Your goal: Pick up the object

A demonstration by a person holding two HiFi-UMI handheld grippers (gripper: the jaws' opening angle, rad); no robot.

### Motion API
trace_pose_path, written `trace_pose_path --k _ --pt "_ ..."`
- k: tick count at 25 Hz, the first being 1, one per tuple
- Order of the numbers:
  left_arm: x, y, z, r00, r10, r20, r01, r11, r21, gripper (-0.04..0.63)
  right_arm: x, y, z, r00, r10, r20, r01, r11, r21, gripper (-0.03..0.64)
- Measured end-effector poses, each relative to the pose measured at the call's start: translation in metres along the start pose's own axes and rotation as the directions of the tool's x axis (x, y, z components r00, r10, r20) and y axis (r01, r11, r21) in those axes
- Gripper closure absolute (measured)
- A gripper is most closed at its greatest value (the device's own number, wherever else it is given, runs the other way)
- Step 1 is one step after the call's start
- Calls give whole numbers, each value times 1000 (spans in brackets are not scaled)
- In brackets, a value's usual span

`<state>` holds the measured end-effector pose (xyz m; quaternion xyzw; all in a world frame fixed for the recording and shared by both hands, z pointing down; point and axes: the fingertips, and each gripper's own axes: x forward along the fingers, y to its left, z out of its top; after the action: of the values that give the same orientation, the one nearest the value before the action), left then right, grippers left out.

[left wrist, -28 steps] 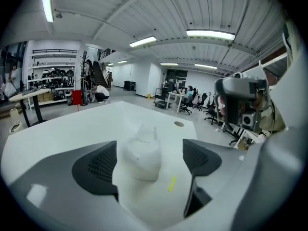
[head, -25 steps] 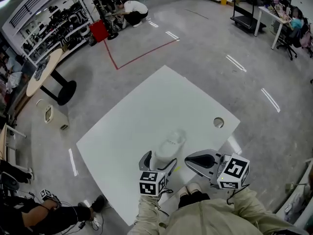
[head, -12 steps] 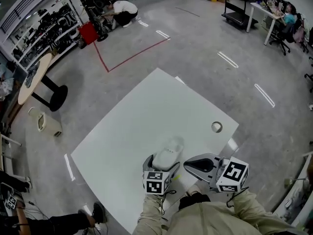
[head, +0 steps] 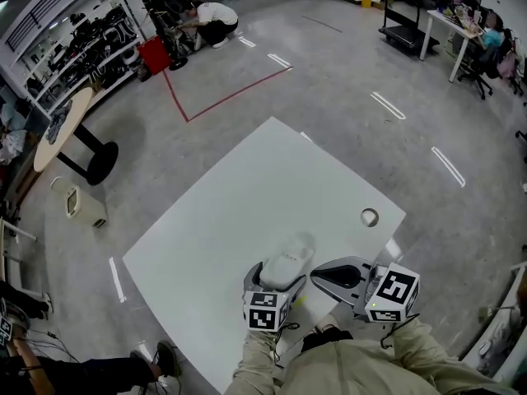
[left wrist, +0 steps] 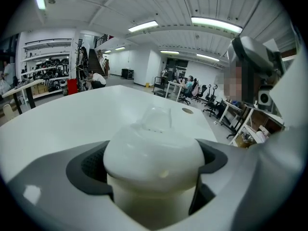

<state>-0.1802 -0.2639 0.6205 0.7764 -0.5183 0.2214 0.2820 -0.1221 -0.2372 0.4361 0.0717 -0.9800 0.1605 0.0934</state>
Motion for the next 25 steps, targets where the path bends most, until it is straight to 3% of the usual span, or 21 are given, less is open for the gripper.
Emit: trace_pose_path --k 8,13,25 --pt "-47 2 43 980 63 189 -60 998 -24 72 -5 4 9 1000 14 26 -13 1000 -29 614" --pt "-81 -3 67 952 114 285 -116 993 -10 71 -9 11 15 998 48 48 -45 998 -54 614" --pt "-149 -53 87 873 219 436 -230 973 -29 71 -43 34 9 987 149 58 -144 986 -85 614"
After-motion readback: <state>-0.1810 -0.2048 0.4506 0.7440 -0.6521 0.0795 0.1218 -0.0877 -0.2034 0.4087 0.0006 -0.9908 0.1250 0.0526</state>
